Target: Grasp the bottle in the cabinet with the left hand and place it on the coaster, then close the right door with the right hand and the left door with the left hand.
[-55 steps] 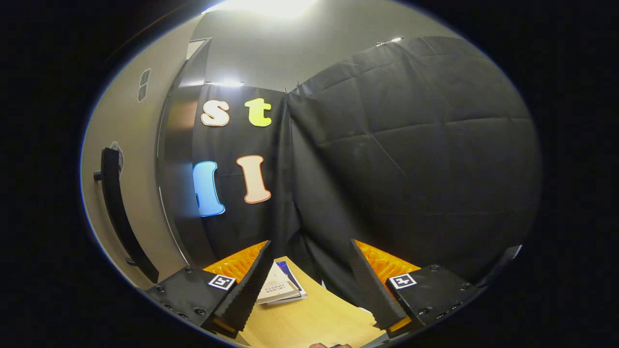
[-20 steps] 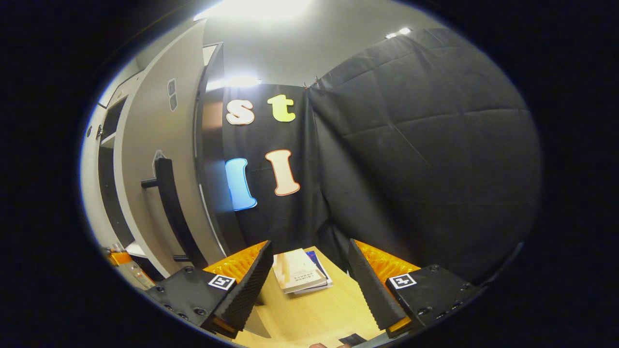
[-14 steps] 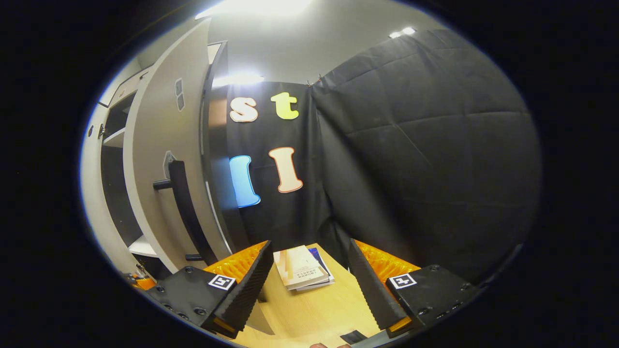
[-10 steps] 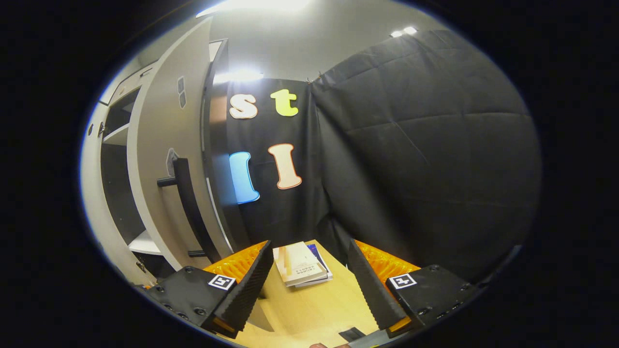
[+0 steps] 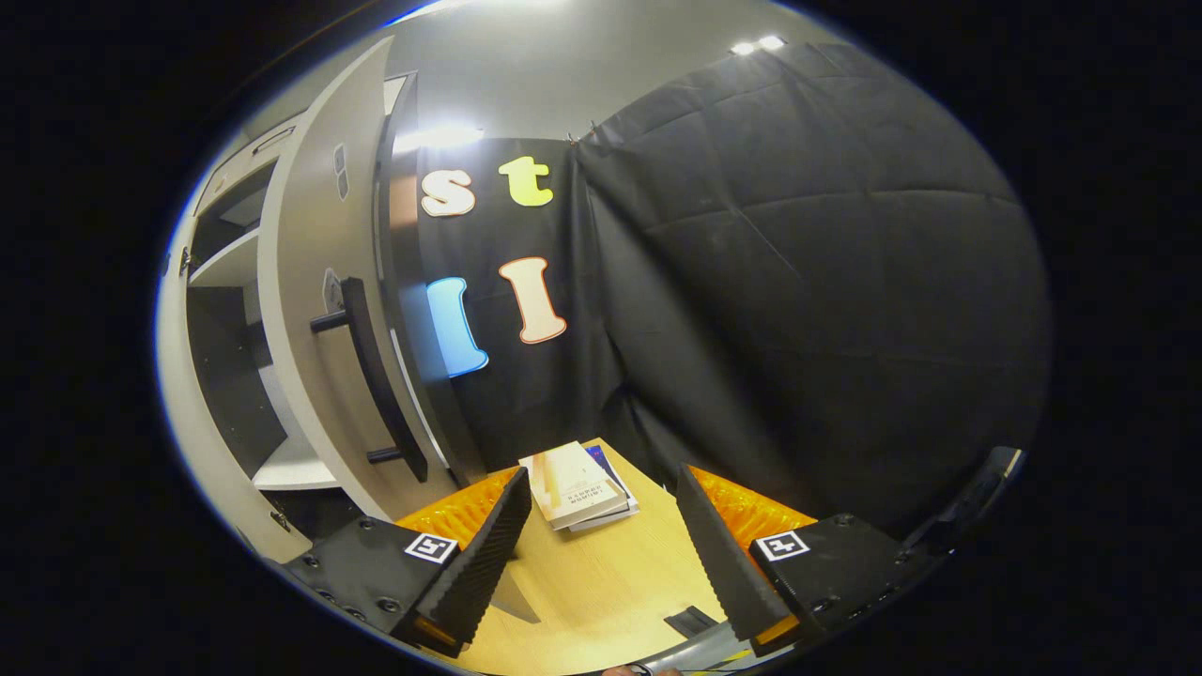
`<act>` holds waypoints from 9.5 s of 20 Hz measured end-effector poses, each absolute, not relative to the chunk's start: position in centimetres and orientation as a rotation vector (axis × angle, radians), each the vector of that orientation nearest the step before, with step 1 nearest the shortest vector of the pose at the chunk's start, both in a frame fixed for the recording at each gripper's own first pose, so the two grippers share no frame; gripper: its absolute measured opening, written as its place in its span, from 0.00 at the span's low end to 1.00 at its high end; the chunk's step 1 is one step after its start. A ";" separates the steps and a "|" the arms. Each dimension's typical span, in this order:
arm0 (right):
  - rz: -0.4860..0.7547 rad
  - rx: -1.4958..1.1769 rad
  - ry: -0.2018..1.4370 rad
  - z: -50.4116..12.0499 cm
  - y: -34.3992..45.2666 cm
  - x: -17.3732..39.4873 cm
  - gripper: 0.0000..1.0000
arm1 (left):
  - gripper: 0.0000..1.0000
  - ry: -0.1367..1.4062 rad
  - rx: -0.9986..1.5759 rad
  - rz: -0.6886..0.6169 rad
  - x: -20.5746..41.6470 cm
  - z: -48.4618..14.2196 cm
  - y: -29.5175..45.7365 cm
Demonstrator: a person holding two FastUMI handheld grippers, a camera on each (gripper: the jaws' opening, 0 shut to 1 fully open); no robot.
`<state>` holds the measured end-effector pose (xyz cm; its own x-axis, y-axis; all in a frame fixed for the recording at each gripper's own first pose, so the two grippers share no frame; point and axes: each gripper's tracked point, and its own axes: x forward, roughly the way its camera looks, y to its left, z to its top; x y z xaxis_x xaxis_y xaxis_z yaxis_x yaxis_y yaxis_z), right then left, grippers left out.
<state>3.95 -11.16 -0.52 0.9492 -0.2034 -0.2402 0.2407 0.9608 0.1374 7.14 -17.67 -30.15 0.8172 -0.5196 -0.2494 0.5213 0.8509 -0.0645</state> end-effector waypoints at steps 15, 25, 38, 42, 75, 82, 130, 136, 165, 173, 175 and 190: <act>-0.269 0.179 0.258 -2.8 -9.9 0.4 0.99 | 0.74 0.281 0.035 -0.605 4.1 -32.0 -18.1; -0.173 0.139 0.241 -2.6 -11.0 5.4 0.96 | 0.96 0.236 0.083 -0.522 0.0 -21.9 -14.4; 0.015 0.098 0.148 0.8 -13.7 14.2 1.00 | 0.95 0.058 -0.061 0.139 -2.0 -2.3 -4.8; 0.131 0.084 0.126 3.3 -12.0 15.1 0.99 | 0.95 0.090 -0.061 0.287 -1.8 0.4 -2.5; 0.164 0.035 0.031 8.8 0.6 10.4 0.95 | 0.95 0.120 -0.096 0.034 2.0 1.5 2.6; 0.228 0.096 0.050 8.3 5.9 10.5 0.95 | 0.95 0.108 -0.090 -0.012 0.7 1.6 2.6; 0.186 0.061 0.119 1.7 10.3 8.2 0.96 | 0.96 -0.037 0.069 0.021 7.9 8.1 20.4; 0.204 0.079 0.141 0.4 10.1 8.3 0.97 | 0.94 -0.007 0.099 0.007 8.2 8.2 18.8; 0.378 0.061 0.187 0.5 3.1 14.6 0.98 | 0.94 0.001 -0.013 0.101 10.6 7.2 -0.9; 0.404 0.063 0.129 1.2 2.0 15.0 0.98 | 0.94 -0.009 0.079 0.130 3.8 7.6 -5.4; 0.384 0.080 0.104 1.8 1.7 14.6 0.98 | 0.94 -0.014 0.087 0.135 2.7 7.8 -5.9; 0.212 0.078 0.086 0.1 0.1 9.9 0.98 | 0.94 -0.069 -0.153 0.188 -2.2 6.3 -1.4</act>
<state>9.86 0.09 0.06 0.9739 0.2135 -0.0768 -0.2068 0.9745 0.0868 -2.20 -1.38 6.31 0.9801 0.1911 0.0537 -0.1806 0.9708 -0.1577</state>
